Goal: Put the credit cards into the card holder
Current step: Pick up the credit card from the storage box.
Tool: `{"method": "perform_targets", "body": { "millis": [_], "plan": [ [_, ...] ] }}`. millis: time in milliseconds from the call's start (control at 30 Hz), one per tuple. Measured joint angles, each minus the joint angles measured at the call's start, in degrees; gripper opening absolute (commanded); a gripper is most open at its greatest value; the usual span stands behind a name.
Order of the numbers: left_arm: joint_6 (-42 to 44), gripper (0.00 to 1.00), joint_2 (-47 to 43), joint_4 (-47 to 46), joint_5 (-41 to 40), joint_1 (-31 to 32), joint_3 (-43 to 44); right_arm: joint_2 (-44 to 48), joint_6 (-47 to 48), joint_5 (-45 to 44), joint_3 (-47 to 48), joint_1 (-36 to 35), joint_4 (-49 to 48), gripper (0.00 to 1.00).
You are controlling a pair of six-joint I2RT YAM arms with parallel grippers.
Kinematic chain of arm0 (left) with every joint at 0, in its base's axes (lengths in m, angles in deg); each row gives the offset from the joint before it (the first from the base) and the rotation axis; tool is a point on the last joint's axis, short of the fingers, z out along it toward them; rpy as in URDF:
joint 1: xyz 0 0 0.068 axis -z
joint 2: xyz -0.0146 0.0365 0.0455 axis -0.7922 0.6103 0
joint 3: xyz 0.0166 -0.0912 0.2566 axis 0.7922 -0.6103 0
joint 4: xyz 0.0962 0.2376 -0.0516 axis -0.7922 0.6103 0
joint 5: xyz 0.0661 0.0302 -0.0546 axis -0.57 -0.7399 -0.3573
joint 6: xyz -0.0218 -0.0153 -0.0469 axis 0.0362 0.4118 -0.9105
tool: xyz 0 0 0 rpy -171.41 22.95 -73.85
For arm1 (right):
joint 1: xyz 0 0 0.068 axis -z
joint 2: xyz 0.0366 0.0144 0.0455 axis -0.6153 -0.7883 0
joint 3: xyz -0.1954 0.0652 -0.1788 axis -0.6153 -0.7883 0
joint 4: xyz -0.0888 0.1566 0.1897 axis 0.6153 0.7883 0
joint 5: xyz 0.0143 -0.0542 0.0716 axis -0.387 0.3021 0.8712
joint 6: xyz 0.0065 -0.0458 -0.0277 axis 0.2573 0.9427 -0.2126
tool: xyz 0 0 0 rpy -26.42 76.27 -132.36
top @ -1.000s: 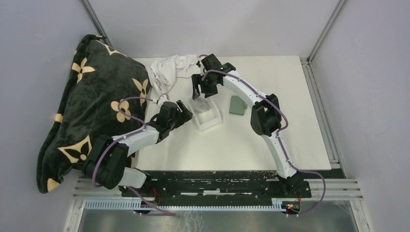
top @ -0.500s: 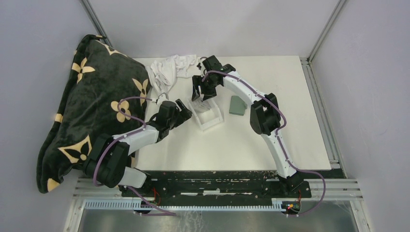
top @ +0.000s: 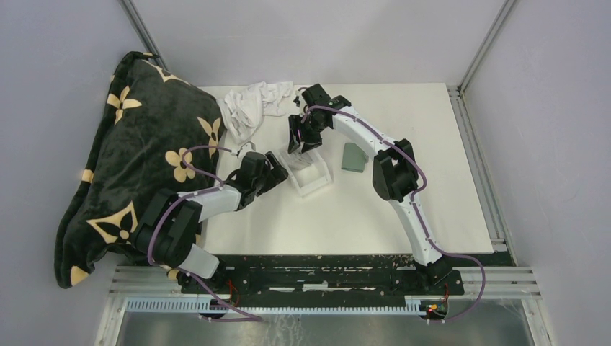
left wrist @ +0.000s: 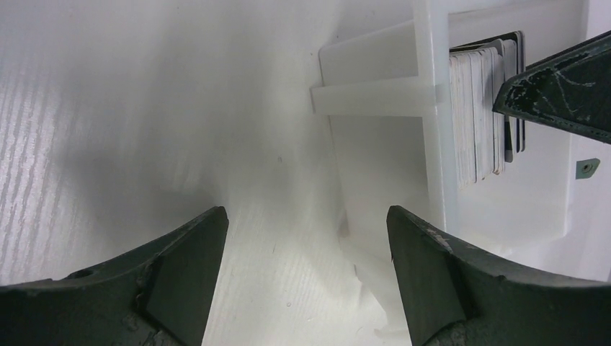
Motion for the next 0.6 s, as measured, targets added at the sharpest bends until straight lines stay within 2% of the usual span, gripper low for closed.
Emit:
{"method": "perform_targets", "body": {
  "millis": [600],
  "plan": [
    [0.0, 0.86, 2.6, -1.5, 0.6, -0.3, 1.5, 0.0, 0.3, 0.0, 0.1, 0.0, 1.0, 0.43]
  ]
}}
